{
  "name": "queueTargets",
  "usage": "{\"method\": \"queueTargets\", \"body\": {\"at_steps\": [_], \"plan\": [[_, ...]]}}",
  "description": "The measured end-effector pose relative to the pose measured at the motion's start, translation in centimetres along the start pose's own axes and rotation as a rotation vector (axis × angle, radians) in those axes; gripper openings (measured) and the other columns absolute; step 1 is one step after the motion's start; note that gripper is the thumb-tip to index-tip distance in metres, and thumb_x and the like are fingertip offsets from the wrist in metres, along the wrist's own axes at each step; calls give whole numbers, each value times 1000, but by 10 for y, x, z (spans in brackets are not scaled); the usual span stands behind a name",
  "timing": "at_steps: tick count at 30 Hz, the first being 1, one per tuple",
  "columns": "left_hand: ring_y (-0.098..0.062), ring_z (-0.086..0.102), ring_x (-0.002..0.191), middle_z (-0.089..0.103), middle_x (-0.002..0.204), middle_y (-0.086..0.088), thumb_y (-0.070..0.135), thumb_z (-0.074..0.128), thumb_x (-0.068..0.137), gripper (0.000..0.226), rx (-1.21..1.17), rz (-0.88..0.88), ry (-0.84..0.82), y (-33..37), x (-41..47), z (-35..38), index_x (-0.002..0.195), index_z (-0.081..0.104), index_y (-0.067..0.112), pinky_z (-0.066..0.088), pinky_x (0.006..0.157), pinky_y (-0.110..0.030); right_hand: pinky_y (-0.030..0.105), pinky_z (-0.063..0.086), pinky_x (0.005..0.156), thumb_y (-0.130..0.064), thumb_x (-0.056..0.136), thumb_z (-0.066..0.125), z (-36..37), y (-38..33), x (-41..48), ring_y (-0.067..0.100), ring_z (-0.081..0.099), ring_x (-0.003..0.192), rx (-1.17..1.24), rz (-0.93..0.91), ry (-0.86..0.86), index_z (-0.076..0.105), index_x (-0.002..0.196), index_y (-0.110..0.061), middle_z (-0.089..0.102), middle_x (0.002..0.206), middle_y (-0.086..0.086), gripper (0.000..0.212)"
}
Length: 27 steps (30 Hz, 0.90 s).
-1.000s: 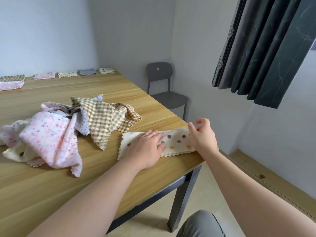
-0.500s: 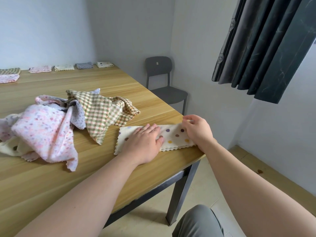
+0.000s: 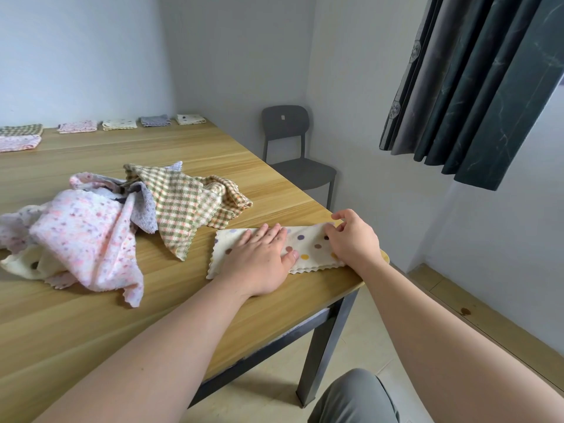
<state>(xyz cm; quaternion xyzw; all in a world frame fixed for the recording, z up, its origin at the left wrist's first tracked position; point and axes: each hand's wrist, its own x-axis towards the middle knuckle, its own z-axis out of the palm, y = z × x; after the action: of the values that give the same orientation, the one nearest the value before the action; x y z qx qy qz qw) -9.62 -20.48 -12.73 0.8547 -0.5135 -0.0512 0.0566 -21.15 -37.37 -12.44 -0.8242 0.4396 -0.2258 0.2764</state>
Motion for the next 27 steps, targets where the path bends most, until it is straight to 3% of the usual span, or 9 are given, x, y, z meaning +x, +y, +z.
{"method": "queueTargets", "body": {"at_steps": [5,12,15,19,21,24,27], "plan": [[-11,-11,155,-9,169,9,60,9,104,69,-2,-10,-11,1,-1,-1,162,-3,26,-6,126,-40,43,48,96,-38,98,49,0,0,0,26,57,107,-68,-6,-4,47,132,-33,65,106,0,34],[-11,-13,155,-10,169,11,62,7,103,71,0,-39,-9,2,-2,0,162,-4,26,-8,126,-41,44,45,99,-33,102,48,1,-2,-4,27,53,114,-131,-23,18,46,134,-30,66,109,-1,32],[-11,-13,155,-11,169,11,62,7,103,71,0,-37,-3,2,-2,-1,162,-4,26,-8,126,-41,42,41,102,-28,101,48,0,-5,-8,27,49,120,-161,-60,65,49,134,-26,63,120,2,33],[-13,-8,156,-6,169,7,58,14,105,69,-73,-25,2,1,1,-2,163,1,22,-4,127,-42,40,39,105,-21,99,56,2,-18,-24,28,49,126,-201,-405,248,61,133,-17,60,132,6,35],[-16,4,157,5,170,4,45,24,108,62,-245,-27,111,-1,-1,-5,163,10,20,7,128,-41,38,36,112,-23,102,53,7,-31,-34,26,47,135,-177,-541,164,59,138,-13,58,141,6,38],[-15,22,153,23,167,3,22,34,108,53,-417,-131,369,-8,-8,-7,161,25,19,22,123,-32,36,22,123,-30,108,38,17,-50,-43,19,24,152,-149,-485,-114,40,154,-13,36,161,2,49],[-16,20,154,25,167,0,20,30,108,53,-304,-205,331,-13,-11,-6,160,24,16,19,123,-32,38,12,125,-37,109,25,31,-51,-41,22,12,156,-315,-473,-291,30,157,-13,24,166,1,54]]}}
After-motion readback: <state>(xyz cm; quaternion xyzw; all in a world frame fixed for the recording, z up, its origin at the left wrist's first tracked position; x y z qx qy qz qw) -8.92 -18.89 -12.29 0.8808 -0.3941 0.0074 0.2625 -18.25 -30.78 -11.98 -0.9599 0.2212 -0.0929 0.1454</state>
